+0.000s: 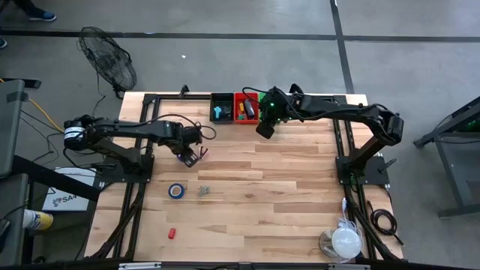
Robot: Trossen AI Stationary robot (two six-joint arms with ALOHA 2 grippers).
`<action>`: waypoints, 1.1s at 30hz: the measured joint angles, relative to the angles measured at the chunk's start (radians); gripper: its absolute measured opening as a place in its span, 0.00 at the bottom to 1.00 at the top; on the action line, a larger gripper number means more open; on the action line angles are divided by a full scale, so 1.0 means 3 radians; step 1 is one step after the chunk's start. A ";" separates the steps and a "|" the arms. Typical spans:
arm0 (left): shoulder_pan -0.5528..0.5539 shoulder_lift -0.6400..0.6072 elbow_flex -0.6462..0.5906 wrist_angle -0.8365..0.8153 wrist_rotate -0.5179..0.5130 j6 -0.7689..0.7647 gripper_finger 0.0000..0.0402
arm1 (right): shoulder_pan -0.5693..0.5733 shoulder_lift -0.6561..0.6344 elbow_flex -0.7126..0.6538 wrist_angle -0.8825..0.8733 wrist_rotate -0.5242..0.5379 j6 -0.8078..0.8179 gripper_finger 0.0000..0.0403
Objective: Pick and place Stapler, Stapler remover, tape
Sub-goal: Put the purple tape into the green bin
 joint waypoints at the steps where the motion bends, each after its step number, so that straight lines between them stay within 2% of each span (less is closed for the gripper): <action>1: 0.0000 0.0000 -0.0042 0.0012 0.0011 -0.0020 0.35 | 0.0000 0.0000 0.0000 0.0000 0.0000 0.0000 0.21; 8: 0.0000 -0.0017 -0.0309 0.0265 0.0102 -0.0065 0.35 | 0.0000 0.0000 0.0000 0.0000 0.0000 0.0000 0.21; 33: 0.0001 0.0009 -0.0175 0.0343 0.0228 0.0263 0.35 | 0.0000 0.0000 0.0000 -0.0005 0.0001 0.0038 0.21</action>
